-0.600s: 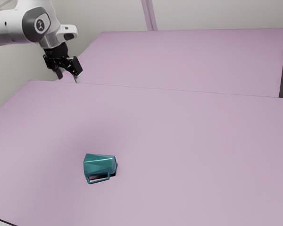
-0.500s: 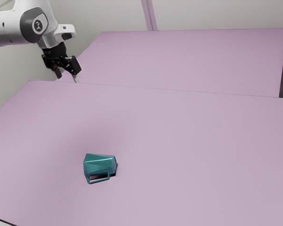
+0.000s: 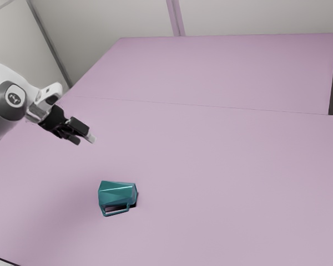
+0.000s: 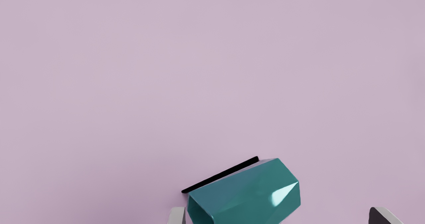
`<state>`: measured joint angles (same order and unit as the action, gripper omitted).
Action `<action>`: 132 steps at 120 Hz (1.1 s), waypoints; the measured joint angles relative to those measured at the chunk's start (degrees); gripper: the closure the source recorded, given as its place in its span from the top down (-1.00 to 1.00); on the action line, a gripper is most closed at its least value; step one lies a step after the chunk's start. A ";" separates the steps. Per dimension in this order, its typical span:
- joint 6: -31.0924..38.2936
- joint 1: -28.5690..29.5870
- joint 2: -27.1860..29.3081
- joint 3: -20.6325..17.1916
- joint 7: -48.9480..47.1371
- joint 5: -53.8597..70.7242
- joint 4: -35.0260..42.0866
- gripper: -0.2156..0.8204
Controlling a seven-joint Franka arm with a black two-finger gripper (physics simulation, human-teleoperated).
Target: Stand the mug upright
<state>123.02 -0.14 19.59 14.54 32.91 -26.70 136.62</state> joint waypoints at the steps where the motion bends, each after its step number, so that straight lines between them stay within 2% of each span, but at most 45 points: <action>1: 0.32 0.26 0.09 0.05 0.89 -1.51 0.78 0.58; 12: 4.23 1.54 1.69 0.27 9.92 -13.92 7.61 0.58; 24: 7.87 2.23 4.19 0.30 18.33 -21.20 13.61 0.58; 50: 11.85 9.04 8.94 0.07 33.37 -25.12 21.88 0.58; 65: 13.26 10.85 7.05 0.06 40.71 -25.54 23.42 0.58; 100: 16.72 4.86 2.20 -0.83 53.01 -30.70 23.81 0.58; 132: 19.74 2.36 -0.05 -4.39 60.08 -38.77 25.37 0.58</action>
<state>142.76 2.22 19.53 10.15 92.99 -65.47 161.98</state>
